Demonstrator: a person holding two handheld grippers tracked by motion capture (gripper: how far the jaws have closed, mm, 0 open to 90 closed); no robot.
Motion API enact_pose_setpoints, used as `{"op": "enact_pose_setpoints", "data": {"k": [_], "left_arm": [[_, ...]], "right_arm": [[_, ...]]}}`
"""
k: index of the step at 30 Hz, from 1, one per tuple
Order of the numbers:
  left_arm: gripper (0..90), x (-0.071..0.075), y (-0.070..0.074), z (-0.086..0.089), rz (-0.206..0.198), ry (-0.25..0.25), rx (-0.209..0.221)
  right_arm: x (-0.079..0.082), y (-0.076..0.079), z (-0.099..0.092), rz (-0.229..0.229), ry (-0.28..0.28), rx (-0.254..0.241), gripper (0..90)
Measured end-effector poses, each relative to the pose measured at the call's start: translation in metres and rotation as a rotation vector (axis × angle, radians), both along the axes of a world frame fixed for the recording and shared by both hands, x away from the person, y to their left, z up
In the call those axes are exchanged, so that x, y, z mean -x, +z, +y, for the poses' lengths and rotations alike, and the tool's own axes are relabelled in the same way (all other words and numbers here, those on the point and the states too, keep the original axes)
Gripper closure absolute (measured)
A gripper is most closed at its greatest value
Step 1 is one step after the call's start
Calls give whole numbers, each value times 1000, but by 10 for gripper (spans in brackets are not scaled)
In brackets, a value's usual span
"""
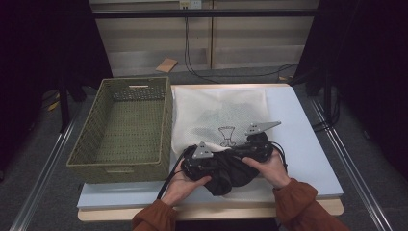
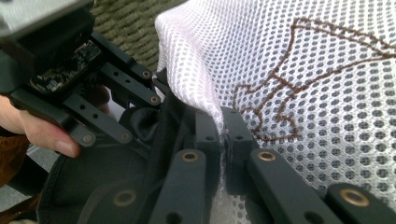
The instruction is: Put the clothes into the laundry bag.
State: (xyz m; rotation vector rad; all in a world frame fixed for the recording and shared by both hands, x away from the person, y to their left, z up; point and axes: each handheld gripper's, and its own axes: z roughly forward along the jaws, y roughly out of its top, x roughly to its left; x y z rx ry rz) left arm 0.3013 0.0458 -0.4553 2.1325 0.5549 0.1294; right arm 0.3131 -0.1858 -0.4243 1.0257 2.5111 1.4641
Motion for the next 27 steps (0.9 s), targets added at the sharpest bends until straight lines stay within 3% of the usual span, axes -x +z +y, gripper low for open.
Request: {"op": "enact_pose_setpoints", "data": {"k": [4,8,10,11,13,19,23,27], "left_arm": [[767,-1,6,-6,-13,-15,23],[766,-2,3,-18,-20,-15,44],[766,-4,-1,-21,-11,-4,79],[766,-5,-3,-25,-37,17,65],[767,-8,-3,-30,-52,33,59],[767,-18,-2,-35,-70,106,66],[767,-26,-2,-37,-75,127,66],[767,-33,0,-39,-113,145,31]], "right_arm": [[1,6,-2,-13,0,-27,874],[3,9,-2,-18,1,-32,875],[3,12,-4,-25,0,-55,875],[3,13,-5,-20,2,-71,875],[3,14,-6,-20,5,-70,875],[3,14,-7,-17,6,-86,875],[2,14,-7,-11,6,-91,876],[3,16,-8,-16,3,-97,876]]}}
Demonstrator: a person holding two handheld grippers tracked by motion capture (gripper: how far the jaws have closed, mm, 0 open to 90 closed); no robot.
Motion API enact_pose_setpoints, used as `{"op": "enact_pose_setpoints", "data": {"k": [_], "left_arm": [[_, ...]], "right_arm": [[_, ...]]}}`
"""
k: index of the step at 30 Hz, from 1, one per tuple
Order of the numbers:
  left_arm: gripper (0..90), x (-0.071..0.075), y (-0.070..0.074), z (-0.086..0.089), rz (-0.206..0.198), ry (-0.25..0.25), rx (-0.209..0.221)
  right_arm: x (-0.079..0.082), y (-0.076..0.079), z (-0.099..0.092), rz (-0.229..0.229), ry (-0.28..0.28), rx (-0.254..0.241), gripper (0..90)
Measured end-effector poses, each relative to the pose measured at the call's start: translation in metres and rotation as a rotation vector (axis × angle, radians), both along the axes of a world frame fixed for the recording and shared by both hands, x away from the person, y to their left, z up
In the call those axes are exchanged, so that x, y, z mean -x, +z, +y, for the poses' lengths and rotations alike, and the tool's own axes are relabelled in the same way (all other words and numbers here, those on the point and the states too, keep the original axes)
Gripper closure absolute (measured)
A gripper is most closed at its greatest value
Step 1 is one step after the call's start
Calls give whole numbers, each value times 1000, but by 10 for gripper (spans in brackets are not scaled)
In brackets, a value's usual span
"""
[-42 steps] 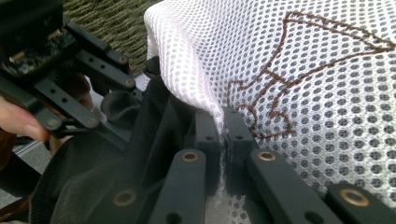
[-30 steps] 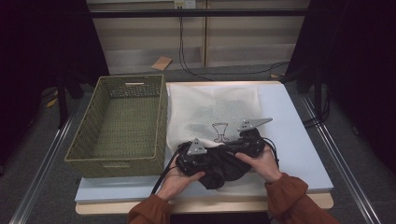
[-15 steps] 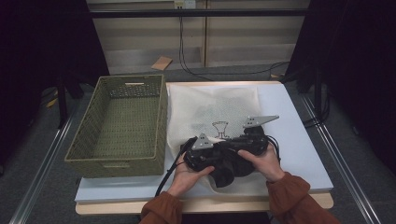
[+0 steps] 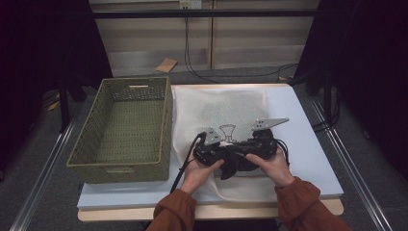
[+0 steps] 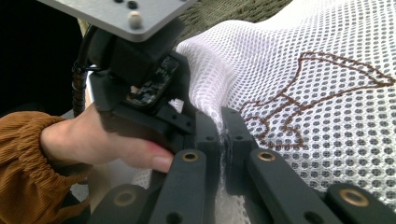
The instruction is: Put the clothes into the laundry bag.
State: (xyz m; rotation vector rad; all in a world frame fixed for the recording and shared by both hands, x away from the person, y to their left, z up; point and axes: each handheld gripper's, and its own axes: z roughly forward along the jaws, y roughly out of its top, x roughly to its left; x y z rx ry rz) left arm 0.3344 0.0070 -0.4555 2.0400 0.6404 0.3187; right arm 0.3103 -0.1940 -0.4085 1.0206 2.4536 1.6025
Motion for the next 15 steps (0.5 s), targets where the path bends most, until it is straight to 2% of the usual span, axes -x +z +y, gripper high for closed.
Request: {"op": "enact_pose_setpoints", "data": {"k": [1,2,3,4,5,6,10,11,15], "left_arm": [[766,-2,-3,0,-10,13,-32],[762,-7,-18,1,15,43,-60],[758,-7,-18,1,15,43,-60],[755,-8,-26,6,20,51,-37],[752,-9,-25,7,24,48,-22],[749,-8,-24,8,26,48,-33],[696,-8,-22,10,43,40,-26],[696,-7,-22,11,58,24,-8],[614,2,-14,17,39,-6,-3]], "right_arm": [[0,1,-1,-5,-2,3,876],[-1,1,-4,-9,-11,1,876],[-1,1,-4,-9,-11,1,876],[-2,-1,-5,2,-13,10,876],[-2,-3,-5,6,-11,13,876],[-3,-6,-4,12,-8,15,876],[-5,-10,-3,22,-6,22,876],[-5,-10,-3,20,-4,27,875],[-6,-12,-4,22,-7,31,875]]}}
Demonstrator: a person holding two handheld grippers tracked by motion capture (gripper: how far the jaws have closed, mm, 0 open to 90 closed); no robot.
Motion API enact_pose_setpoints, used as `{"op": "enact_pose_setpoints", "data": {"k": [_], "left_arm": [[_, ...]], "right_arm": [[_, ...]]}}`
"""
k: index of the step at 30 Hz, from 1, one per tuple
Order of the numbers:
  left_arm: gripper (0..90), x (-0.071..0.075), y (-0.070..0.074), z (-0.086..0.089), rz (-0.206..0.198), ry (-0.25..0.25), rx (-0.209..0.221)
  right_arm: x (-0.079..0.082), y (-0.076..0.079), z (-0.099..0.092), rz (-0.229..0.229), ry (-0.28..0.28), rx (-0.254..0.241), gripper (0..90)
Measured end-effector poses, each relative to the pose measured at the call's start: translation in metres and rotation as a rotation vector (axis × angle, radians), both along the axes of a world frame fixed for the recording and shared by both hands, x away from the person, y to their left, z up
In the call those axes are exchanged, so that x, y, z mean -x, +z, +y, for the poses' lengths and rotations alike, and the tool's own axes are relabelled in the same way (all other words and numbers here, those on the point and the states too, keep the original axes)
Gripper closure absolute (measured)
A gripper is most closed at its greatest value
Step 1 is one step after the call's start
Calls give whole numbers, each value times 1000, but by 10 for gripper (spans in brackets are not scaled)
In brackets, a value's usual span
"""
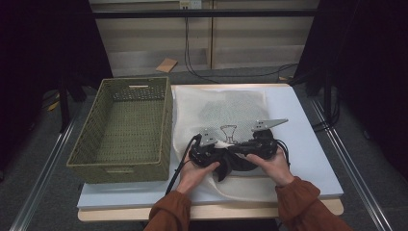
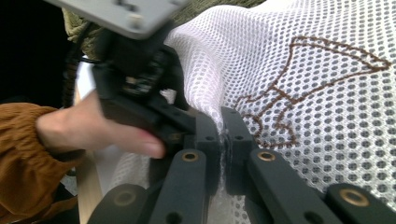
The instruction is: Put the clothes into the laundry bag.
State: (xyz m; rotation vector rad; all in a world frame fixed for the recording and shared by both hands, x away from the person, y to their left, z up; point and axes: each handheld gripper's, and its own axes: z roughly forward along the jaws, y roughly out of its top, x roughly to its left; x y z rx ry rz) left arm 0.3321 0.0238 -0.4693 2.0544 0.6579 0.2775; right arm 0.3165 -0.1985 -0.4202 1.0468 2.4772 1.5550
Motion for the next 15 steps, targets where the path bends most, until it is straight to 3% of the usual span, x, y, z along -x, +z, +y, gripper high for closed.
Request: {"op": "enact_pose_setpoints", "data": {"k": [1,4,7,11,13,15], "left_arm": [[558,3,2,2,3,-4,7],[516,11,11,7,-8,-23,0],[418,19,17,13,-14,-46,26],[340,28,25,18,-24,-89,17],[327,40,30,24,-39,-144,32],[290,47,30,24,-50,-164,19]], "right_arm": [[0,-1,0,-5,5,7,875],[0,-1,0,-1,1,5,875],[0,-1,0,0,0,2,875],[0,-1,0,-1,0,4,874],[-1,-1,0,-2,1,5,874],[-1,-1,0,-3,8,5,873]]}}
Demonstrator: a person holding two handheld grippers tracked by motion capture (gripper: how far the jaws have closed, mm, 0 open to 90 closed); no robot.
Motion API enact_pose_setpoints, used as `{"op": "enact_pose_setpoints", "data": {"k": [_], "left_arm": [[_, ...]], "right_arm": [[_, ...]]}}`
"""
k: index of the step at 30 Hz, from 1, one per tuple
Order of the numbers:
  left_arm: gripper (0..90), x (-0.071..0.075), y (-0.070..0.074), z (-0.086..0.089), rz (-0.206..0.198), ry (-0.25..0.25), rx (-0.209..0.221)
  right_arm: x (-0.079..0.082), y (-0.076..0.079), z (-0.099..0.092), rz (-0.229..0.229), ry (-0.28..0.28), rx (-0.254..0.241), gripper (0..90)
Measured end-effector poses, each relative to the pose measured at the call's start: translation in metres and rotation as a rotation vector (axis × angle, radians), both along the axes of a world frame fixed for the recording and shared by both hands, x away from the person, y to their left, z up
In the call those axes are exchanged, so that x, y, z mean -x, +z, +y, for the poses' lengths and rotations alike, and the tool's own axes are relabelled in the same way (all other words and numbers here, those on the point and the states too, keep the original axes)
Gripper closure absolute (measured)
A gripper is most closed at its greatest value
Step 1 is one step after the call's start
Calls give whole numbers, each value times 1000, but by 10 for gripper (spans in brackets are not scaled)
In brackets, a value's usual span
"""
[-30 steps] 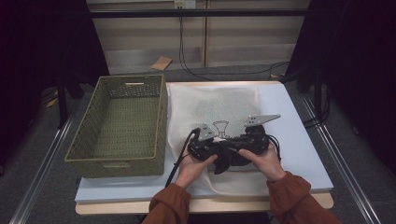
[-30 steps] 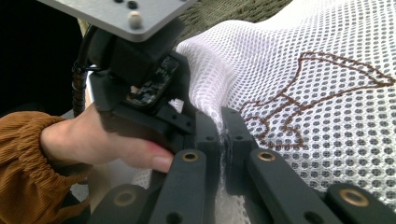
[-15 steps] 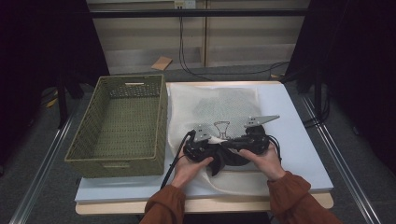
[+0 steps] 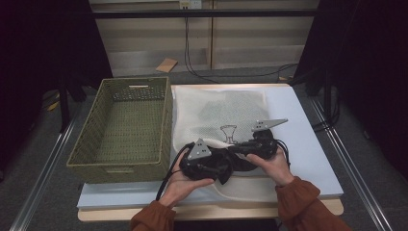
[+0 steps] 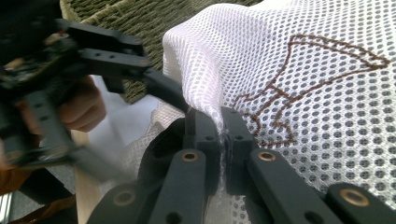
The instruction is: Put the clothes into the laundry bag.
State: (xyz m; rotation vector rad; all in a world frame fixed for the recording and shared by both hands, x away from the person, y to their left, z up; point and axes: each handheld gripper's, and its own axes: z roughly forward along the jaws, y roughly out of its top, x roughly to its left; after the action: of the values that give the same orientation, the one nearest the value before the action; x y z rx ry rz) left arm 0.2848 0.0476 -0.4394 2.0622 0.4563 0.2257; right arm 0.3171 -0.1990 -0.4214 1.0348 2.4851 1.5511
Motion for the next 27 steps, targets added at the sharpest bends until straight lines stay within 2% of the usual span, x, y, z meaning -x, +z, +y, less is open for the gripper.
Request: {"op": "enact_pose_setpoints", "data": {"k": [2,4,5,6,7,8,9,10,11,12,15,16,17,18,21,22,23,25,26,27], "left_arm": [[269,2,-1,-1,4,-15,-14],[233,2,-8,-7,16,-23,-5],[232,0,-16,-14,15,-15,-49],[229,-4,-20,-17,44,-23,-54],[233,-4,-20,-17,44,-23,-54],[293,-9,-24,-23,76,-23,-76],[367,-9,-24,-26,81,-36,-61],[387,-8,-21,-28,62,-39,-81],[423,-7,-19,-31,41,-21,-86],[479,-8,-16,-32,31,-13,-115],[514,-13,-15,-33,25,-10,-116],[500,-21,-19,-33,39,27,-108],[451,-21,-19,-33,39,27,-108],[436,-27,-24,-35,45,45,-110],[515,-32,-28,-38,48,48,-106],[515,-33,-29,-39,41,43,-112],[551,-35,-31,-41,36,43,-101],[639,-36,-32,-45,33,42,-111],[678,-35,-32,-46,17,49,-98],[678,-36,-32,-46,11,58,-109]], "right_arm": [[0,0,0,2,0,0,873],[0,-1,1,1,3,3,872],[0,0,1,3,2,3,872],[0,0,1,2,2,4,872],[0,0,1,2,2,4,872],[0,0,1,1,3,2,872],[0,0,1,2,4,2,872],[0,0,1,3,5,2,871],[0,-1,1,2,5,1,871],[0,0,1,3,4,-1,871],[1,1,1,2,2,-1,871],[2,1,1,-2,4,0,871],[2,1,1,-2,4,0,871],[2,2,1,-5,3,2,869],[2,3,1,-7,3,1,869],[2,3,2,-7,5,1,869],[2,3,1,-7,5,1,869],[2,3,1,-7,5,3,869],[2,3,1,-4,-4,4,870],[2,3,1,-4,-4,4,870]]}}
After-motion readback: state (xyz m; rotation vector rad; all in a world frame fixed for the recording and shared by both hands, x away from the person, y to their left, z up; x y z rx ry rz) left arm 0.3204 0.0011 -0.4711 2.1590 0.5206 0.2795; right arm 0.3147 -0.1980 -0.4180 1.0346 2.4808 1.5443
